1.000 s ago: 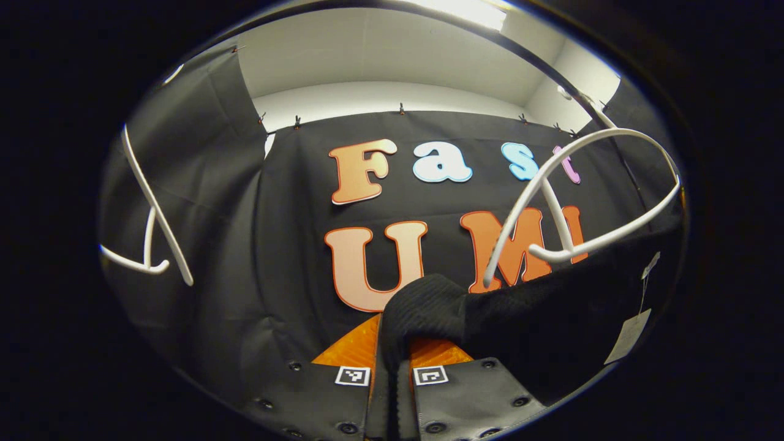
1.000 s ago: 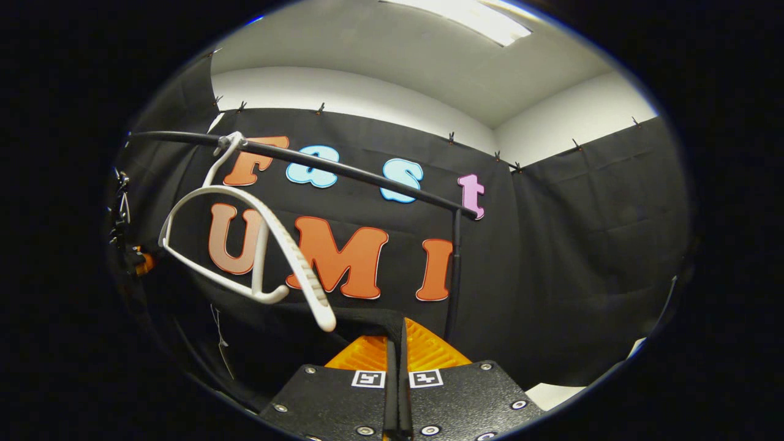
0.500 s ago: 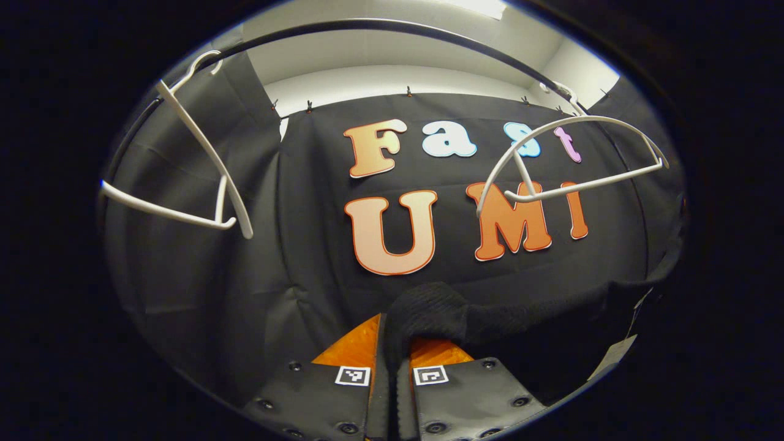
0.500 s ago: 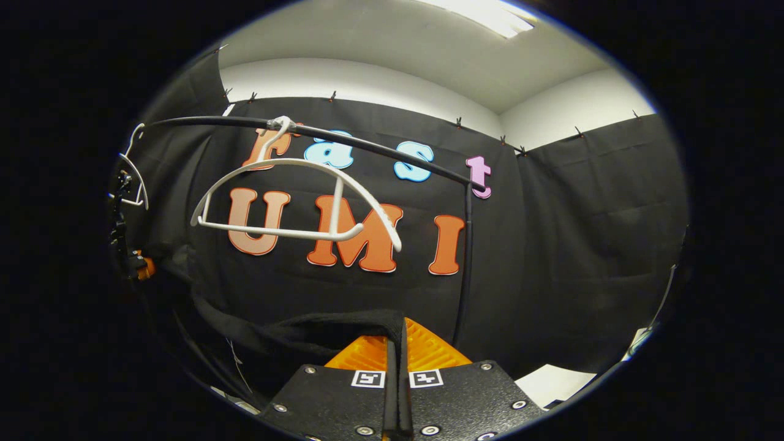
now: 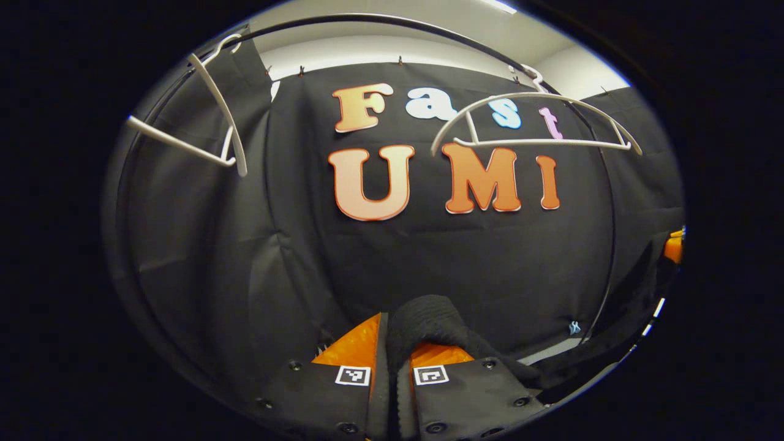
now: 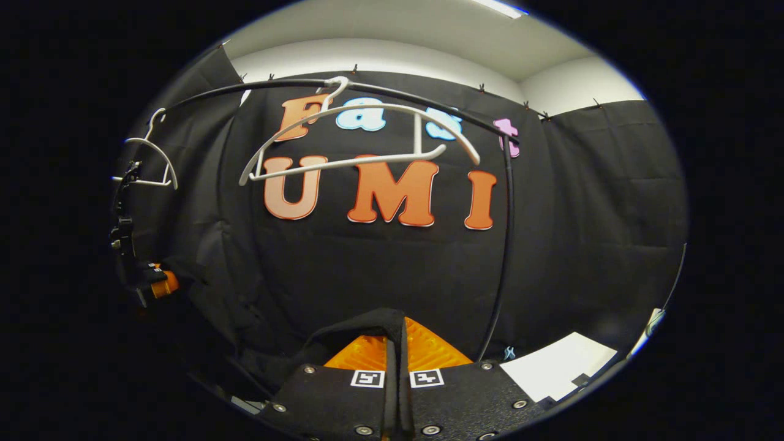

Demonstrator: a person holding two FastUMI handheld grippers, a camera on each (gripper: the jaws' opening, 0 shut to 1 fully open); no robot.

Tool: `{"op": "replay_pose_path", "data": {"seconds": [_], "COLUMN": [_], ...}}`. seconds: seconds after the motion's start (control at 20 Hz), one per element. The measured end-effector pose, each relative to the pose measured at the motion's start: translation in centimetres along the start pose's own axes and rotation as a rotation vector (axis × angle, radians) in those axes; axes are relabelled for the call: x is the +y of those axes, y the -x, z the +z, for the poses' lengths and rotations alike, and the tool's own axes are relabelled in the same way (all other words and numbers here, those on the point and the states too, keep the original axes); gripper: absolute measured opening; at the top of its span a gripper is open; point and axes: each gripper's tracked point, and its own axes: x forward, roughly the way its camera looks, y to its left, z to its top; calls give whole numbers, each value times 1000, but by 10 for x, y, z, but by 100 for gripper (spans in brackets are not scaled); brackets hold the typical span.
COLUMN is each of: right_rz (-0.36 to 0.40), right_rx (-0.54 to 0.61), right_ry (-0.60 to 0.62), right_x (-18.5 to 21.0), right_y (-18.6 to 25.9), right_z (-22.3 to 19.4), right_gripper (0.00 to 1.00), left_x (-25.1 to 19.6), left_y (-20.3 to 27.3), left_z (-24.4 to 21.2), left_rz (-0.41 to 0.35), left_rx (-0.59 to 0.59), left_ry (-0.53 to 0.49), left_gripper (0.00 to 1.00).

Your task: Grasp the clothes on the hanger with both hands and then place them into the laundry hamper below.

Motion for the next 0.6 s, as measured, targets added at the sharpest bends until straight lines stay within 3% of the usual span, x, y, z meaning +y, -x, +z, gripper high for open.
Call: {"op": "replay_pose_path", "data": {"seconds": [0.4, 0.6], "right_rz": [125, 175], "right_rx": [256, 382], "right_ry": [-61, -31], "right_x": [61, 78], "right_y": [4, 6], "right_z": [-102, -150], "right_gripper": [2, 4], "left_x": [-19, -27], "left_y": [28, 41], "left_z": [-107, -163], "left_rz": [-58, -77], "left_rx": [290, 456], "left_ry": [38, 77], "left_gripper": [12, 12]}}
